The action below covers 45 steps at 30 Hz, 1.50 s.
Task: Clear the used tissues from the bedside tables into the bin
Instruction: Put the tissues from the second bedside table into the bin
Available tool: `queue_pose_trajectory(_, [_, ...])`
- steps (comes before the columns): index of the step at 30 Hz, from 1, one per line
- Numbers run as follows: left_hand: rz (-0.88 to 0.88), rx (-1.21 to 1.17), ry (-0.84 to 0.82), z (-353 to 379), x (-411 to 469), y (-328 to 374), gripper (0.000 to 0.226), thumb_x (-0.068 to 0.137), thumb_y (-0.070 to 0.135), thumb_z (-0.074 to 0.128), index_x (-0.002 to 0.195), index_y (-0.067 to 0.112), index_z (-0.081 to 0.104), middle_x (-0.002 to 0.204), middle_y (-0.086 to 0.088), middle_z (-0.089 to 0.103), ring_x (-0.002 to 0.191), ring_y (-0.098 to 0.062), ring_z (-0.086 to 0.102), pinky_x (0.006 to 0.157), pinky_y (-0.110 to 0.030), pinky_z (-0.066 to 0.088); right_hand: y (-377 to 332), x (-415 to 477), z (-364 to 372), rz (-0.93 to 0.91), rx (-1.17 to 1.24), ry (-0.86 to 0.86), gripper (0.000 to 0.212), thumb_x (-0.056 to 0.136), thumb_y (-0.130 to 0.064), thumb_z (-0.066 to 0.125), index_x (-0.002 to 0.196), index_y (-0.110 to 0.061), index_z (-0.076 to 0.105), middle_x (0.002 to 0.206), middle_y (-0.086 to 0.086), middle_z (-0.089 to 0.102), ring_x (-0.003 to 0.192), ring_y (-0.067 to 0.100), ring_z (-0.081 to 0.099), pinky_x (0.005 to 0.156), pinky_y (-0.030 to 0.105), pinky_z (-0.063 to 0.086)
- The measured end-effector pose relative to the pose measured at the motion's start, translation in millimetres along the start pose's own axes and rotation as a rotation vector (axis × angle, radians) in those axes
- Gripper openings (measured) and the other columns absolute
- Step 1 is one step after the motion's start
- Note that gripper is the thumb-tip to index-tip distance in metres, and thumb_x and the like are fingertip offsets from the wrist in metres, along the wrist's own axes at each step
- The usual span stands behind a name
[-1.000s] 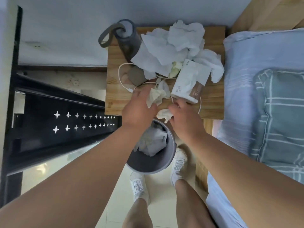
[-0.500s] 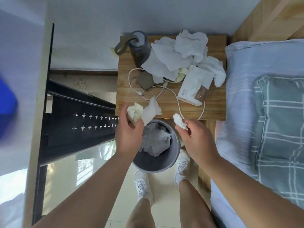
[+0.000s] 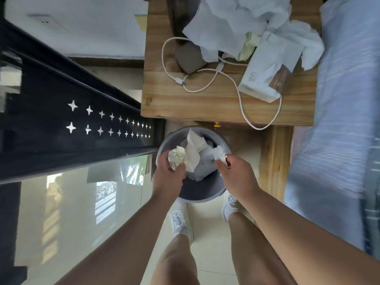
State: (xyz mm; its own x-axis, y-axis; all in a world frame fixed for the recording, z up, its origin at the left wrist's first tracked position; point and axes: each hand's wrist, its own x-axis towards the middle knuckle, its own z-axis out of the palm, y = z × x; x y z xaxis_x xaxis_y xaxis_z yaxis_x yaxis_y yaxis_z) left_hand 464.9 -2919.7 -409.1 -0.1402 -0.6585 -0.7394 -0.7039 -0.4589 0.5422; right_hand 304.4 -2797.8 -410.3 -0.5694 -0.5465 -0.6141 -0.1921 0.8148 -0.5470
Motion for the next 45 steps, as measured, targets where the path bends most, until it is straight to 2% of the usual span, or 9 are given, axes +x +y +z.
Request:
queue_pose_trajectory(5, [-0.091, 0.127, -0.1, 9.5, 28.9, -38.1, 0.06, 0.093, 0.03, 0.075, 0.146, 0.036, 0.046, 0.11, 0.011, 0.072, 0.078, -0.016, 0.079, 0.068, -0.039, 0.066, 19.9, 21.0, 32.5, 0.066, -0.027, -0.119, 0.019, 0.098, -0.025, 0.058, 0.09, -0.009, 0.065, 0.082, 0.008, 0.066, 0.084, 0.034, 0.062, 0.063, 0.033, 0.039])
queue_pose_trajectory(9, [-0.115, 0.237, -0.17, 11.9, 36.7, -46.5, 0.078, 0.09, 0.041, 0.077, 0.156, 0.041, 0.035, 0.111, 0.014, 0.057, 0.1, -0.031, 0.076, 0.091, -0.052, 0.064, 30.0, 25.1, 43.9, 0.172, -0.07, -0.206, 0.051, 0.097, -0.037, 0.062, 0.145, -0.02, 0.058, 0.144, 0.004, 0.063, 0.124, 0.027, 0.061, 0.083, 0.024, 0.039])
queue_pose_trajectory(14, [-0.047, 0.287, -0.201, 6.6, 17.8, -36.2, 0.068, 0.091, 0.049, 0.073, 0.151, 0.04, 0.044, 0.124, 0.012, 0.059, 0.109, -0.031, 0.071, 0.097, -0.056, 0.06, 28.0, 4.8, 30.2, 0.188, -0.001, -0.206, 0.022, 0.098, -0.027, 0.057, 0.112, -0.016, 0.069, 0.103, -0.003, 0.072, 0.096, 0.022, 0.061, 0.07, 0.024, 0.04])
queue_pose_trajectory(21, [0.081, 0.142, -0.154, 8.6, -30.3, 50.3, 0.022, 0.103, 0.038, 0.063, 0.124, 0.043, 0.065, 0.115, -0.001, 0.074, 0.1, -0.021, 0.073, 0.096, -0.056, 0.06, -18.0, -30.0, -57.9, 0.073, 0.166, -0.077, 0.02, 0.099, -0.032, 0.058, 0.11, -0.028, 0.074, 0.101, -0.014, 0.074, 0.098, 0.008, 0.068, 0.087, 0.031, 0.054])
queue_pose_trajectory(25, [0.3, 0.16, -0.12, 13.3, -43.8, 127.5, 0.019, 0.105, 0.039, 0.061, 0.121, 0.038, 0.069, 0.11, 0.015, 0.075, 0.103, -0.011, 0.073, 0.096, -0.043, 0.06, -50.7, -25.1, -126.1, -0.018, 0.279, 0.023, 0.016, 0.096, -0.038, 0.061, 0.104, -0.034, 0.075, 0.088, -0.02, 0.074, 0.087, -0.006, 0.068, 0.073, 0.017, 0.049])
queue_pose_trajectory(28, [0.419, 0.171, -0.113, 17.9, -38.6, 188.4, 0.023, 0.105, 0.042, 0.06, 0.127, 0.04, 0.066, 0.113, 0.028, 0.069, 0.095, 0.011, 0.067, 0.078, -0.011, 0.053, -69.5, -6.7, -173.7, -0.068, 0.335, 0.131, 0.015, 0.093, -0.038, 0.064, 0.1, -0.034, 0.076, 0.084, -0.022, 0.075, 0.083, -0.005, 0.069, 0.071, 0.011, 0.048])
queue_pose_trajectory(32, [0.549, 0.144, -0.05, 24.6, -19.8, 254.8, 0.029, 0.103, 0.036, 0.064, 0.131, 0.043, 0.063, 0.118, 0.024, 0.065, 0.082, 0.015, 0.062, 0.07, -0.014, 0.047, -90.2, 32.8, -218.7, -0.121, 0.346, 0.265, 0.012, 0.09, -0.034, 0.066, 0.098, -0.033, 0.076, 0.082, -0.016, 0.075, 0.082, 0.0, 0.07, 0.07, 0.021, 0.052])
queue_pose_trajectory(39, [0.739, 0.381, 0.028, 25.4, 7.5, 305.3, 0.055, 0.097, 0.02, 0.073, 0.144, 0.045, 0.057, 0.143, 0.025, 0.049, 0.083, 0.006, 0.062, 0.077, -0.021, 0.057, -122.1, 100.8, -249.2, -0.234, 0.16, 0.419, 0.038, 0.097, -0.027, 0.067, 0.134, -0.031, 0.062, 0.112, -0.011, 0.069, 0.089, -0.009, 0.06, 0.066, -0.003, 0.039])
queue_pose_trajectory(45, [0.873, 0.742, -0.002, 34.8, 30.3, 318.4, 0.08, 0.096, 0.008, 0.071, 0.159, 0.045, 0.039, 0.178, 0.018, 0.0, 0.096, -0.004, 0.069, 0.059, -0.032, 0.064, -134.0, 152.4, -247.9, -0.359, -0.312, 0.326, 0.061, 0.102, -0.026, 0.062, 0.158, -0.025, 0.037, 0.162, 0.004, 0.044, 0.14, 0.03, 0.051, 0.106, 0.042, 0.05])
